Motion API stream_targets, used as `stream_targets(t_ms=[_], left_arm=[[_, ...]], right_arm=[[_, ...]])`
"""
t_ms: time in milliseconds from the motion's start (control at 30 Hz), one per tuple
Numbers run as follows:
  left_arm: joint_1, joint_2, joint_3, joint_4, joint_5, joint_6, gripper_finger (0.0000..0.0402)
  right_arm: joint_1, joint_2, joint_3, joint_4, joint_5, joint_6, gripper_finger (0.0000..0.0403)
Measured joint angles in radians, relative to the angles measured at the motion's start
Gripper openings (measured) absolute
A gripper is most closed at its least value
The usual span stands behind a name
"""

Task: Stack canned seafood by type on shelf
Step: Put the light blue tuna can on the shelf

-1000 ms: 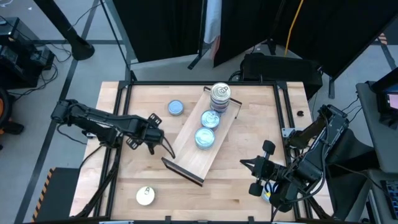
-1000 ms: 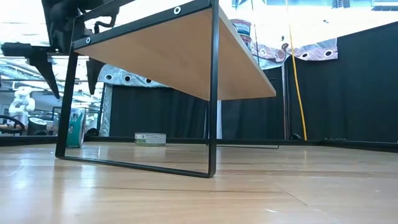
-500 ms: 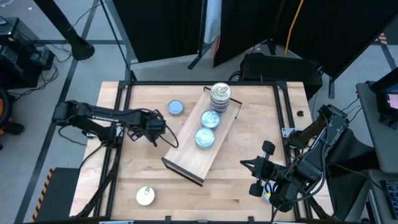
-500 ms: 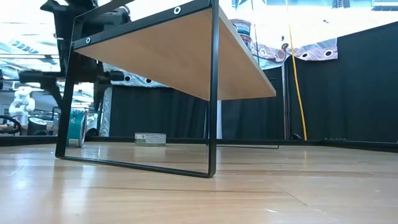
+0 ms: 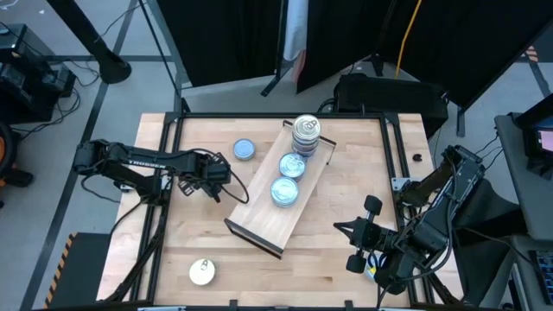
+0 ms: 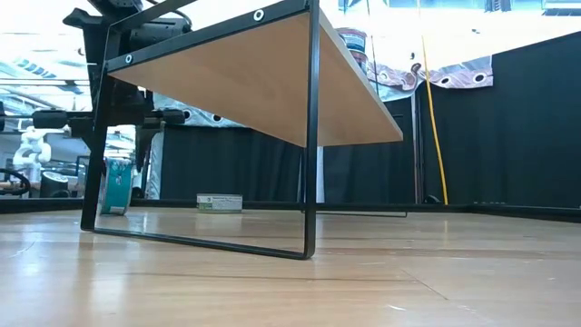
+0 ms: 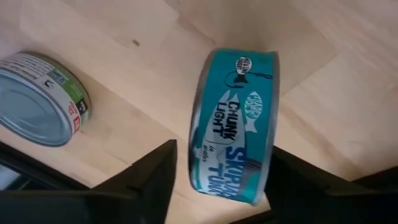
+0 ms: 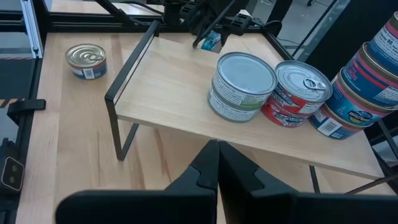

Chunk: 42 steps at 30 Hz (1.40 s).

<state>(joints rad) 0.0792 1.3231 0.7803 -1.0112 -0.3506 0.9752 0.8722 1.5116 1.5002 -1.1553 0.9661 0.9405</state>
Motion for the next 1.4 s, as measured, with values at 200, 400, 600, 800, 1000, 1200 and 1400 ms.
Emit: stream_targets(t_ms=[200,400,600,800,1000,1200,1400], left_arm=[[-0.005,-0.001,0.006,-0.041,0.003,-0.095,0.0144],[-0.054,-0.001,0.119,-0.312,0.014,-0.426,0.0141],[-0.166,-0.061,0.356,-0.511,0.159,-0.683,0.0141],[-0.268,-0.133,0.721,-0.525,0.231,-0.846,0.0141],[-0.311,-0.165,0.937,-0.260,0.253,-0.878,0.0141],[-0.311,-0.156,0.914,0.015,0.400,-1.044,0.0141],[-0.311,-0.086,0.821,0.087,0.471,-1.178,0.0141]], right_arm=[[0.000,0.000,0.000,0.000,0.000,-0.002,0.0000],[0.000,0.000,0.000,0.000,0.000,-0.002,0.0000],[0.000,0.000,0.000,0.000,0.001,-0.010,0.0000],[0.000,0.000,0.000,0.001,0.002,-0.010,0.0000],[0.000,0.000,0.000,0.001,0.006,-0.021,0.0000],[0.000,0.000,0.000,0.002,0.026,-0.023,0.0000],[-0.002,0.000,0.000,0.007,0.135,-0.102,0.0000]])
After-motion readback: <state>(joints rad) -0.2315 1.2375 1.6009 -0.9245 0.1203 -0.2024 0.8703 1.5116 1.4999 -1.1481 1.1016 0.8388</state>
